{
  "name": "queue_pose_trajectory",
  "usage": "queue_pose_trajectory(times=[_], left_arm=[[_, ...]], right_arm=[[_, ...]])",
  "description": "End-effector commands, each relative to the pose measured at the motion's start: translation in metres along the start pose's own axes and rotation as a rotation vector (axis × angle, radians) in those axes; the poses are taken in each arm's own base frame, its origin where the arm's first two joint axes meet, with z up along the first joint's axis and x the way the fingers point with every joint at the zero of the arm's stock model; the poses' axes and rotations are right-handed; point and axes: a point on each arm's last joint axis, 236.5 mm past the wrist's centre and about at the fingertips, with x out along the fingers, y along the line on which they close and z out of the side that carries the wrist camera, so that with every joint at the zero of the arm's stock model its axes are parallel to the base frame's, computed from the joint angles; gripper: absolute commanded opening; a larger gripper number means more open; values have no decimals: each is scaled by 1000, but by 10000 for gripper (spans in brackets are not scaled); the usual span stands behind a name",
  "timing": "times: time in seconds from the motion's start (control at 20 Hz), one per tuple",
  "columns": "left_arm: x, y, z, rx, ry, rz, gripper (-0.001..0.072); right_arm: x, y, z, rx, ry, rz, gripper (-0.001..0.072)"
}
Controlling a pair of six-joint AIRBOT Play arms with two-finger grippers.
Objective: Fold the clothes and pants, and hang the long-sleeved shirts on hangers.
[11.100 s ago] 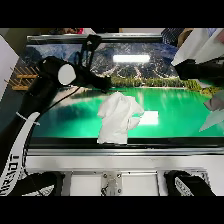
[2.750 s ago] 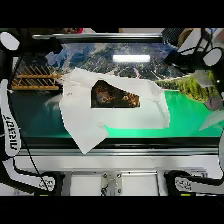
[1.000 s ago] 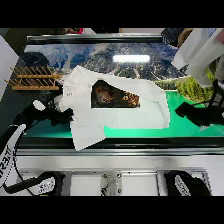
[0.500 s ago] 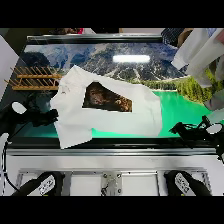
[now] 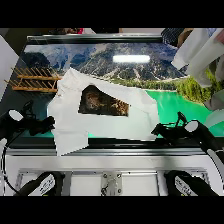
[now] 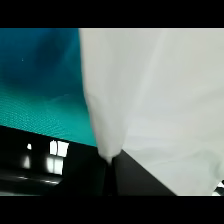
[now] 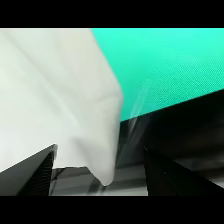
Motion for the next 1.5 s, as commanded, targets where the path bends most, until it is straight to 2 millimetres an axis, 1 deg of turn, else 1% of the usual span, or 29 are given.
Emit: queue_pose_trajectory(times=[0.0,0.05,0.1,0.15,0.2,0.25,0.3,0.35,0.4,0.45,0.5,0.55,0.6,0.65,0.7,0.75,0.85,0.9,0.95,1.0,1.05,1.1,1.15,1.2,1.25,1.3,1.35,1.4,1.45], left_arm=[[1,1,-2,-4,6,1,8],[0,1,-3,-4,9,0,9],[0,1,-3,-3,12,1,8],[0,1,-4,-3,14,0,9],[-2,0,-2,-1,13,-1,8],[-10,-3,2,7,7,-5,8],[-25,-9,10,22,-20,-12,8],[-51,-18,24,47,-83,-20,8],[-85,-30,40,75,-174,-35,8],[-129,-51,55,104,-292,-77,8],[-177,-73,64,137,-412,-130,8],[-234,-101,65,178,-555,-200,9],[-287,-125,58,223,-683,-267,8],[-339,-145,45,271,-812,-319,8],[-392,-161,24,322,-947,-349,8],[-437,-169,1,368,-1070,-356,8],[-510,-182,-47,436,-1290,-376,8],[-538,-186,-68,457,-1381,-390,8],[-560,-189,-87,466,-1452,-407,8],[-575,-191,-100,478,-1497,-415,8],[-585,-193,-108,491,-1525,-418,8],[-591,-195,-109,496,-1534,-418,8],[-591,-196,-103,493,-1520,-419,8],[-585,-197,-91,488,-1484,-416,8],[-572,-197,-73,477,-1421,-410,8],[-554,-196,-51,450,-1348,-413,8],[-531,-193,-24,420,-1268,-409,8],[-504,-189,3,388,-1187,-401,8],[-468,-183,30,349,-1085,-391,8]], right_arm=[[18,9,-11,-67,28,-20,581],[21,9,-10,-68,25,-23,573],[22,8,-9,-66,21,-24,388],[22,9,-7,-68,15,-23,74],[20,11,-5,-72,7,-18,11],[13,17,1,-103,-14,-14,11],[-3,27,12,-156,-51,-14,10],[-27,39,26,-227,-108,-19,10],[-64,58,43,-310,-191,-27,10],[-107,77,58,-381,-284,-29,10],[-156,98,67,-440,-387,-21,10],[-213,122,70,-490,-505,6,9],[-265,141,66,-526,-613,43,10],[-319,158,55,-559,-727,93,9],[-369,172,40,-587,-835,150,9],[-409,180,23,-609,-929,199,9],[-474,186,-12,-630,-1079,289,9],[-495,186,-27,-635,-1129,322,9],[-513,184,-41,-628,-1172,355,9],[-524,181,-51,-622,-1201,377,9],[-533,177,-59,-616,-1227,388,9],[-538,174,-63,-606,-1241,395,9],[-539,171,-64,-591,-1243,395,9],[-537,167,-61,-584,-1241,374,9],[-531,164,-54,-556,-1218,356,9],[-519,163,-45,-535,-1174,328,9],[-504,163,-33,-525,-1122,290,9],[-484,165,-17,-512,-1057,244,9],[-463,167,0,-501,-991,203,9]])
